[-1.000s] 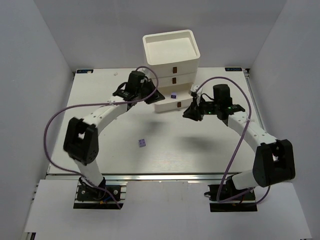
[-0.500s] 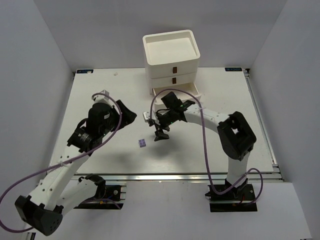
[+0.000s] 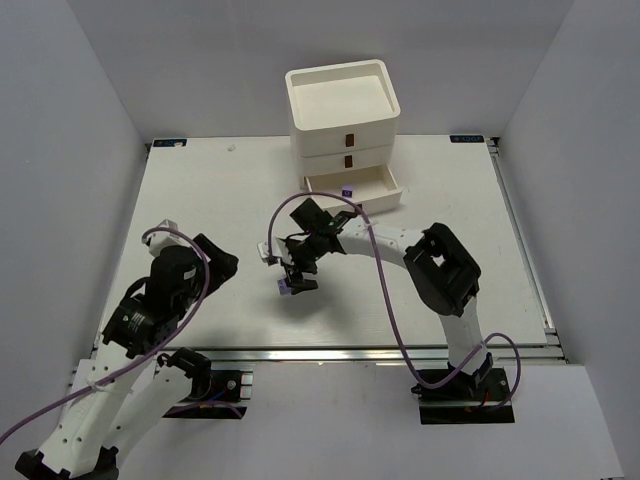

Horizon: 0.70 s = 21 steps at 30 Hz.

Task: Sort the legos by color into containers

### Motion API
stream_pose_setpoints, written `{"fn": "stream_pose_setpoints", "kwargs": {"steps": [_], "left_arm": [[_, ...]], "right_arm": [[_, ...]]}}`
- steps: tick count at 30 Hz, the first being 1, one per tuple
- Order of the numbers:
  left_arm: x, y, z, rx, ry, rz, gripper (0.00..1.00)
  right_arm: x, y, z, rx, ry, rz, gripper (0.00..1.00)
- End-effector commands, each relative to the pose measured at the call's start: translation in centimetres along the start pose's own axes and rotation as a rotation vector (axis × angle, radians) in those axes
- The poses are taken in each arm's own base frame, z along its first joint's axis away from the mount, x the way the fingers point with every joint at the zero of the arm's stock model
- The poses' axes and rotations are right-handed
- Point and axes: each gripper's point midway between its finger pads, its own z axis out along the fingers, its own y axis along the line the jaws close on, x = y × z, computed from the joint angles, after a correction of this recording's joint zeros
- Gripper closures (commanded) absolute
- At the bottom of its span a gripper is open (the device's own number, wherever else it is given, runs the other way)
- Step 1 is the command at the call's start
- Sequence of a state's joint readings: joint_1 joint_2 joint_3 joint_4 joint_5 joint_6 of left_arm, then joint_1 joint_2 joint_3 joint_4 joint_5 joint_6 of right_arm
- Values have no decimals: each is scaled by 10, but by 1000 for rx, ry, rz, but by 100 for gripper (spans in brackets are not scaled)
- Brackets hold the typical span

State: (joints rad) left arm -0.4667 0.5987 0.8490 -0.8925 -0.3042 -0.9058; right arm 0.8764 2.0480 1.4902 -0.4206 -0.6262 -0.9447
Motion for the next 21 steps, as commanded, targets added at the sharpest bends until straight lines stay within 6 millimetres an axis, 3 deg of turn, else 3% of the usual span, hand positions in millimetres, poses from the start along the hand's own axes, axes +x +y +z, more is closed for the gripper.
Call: {"fn": "stream_pose_setpoints", "kwargs": {"steps": [1, 7, 12, 16, 17, 19, 21], "left_arm": [[-3, 16, -7, -66, -23, -18, 14], [-4, 19, -10, -67, -32, -33, 14], [-6, 21, -15, -79, -38, -31, 14], [-5, 23, -16, -76, -39, -46, 14], [-5, 23, -17, -72, -42, -52, 14], [-2, 23, -15, -69, -34, -57, 14], [0, 22, -13, -63, -33, -62, 14]], "right_arm": [[-1, 12, 10, -15, 28, 36, 11], [13, 8, 28, 35, 101, 78, 15], [22, -4, 32, 96, 140, 91, 23], [20, -6, 30, 107, 137, 82, 56], [20, -6, 28, 103, 135, 83, 77], [13, -6, 23, 109, 123, 73, 98], [4, -8, 10, 133, 104, 85, 100]]}}
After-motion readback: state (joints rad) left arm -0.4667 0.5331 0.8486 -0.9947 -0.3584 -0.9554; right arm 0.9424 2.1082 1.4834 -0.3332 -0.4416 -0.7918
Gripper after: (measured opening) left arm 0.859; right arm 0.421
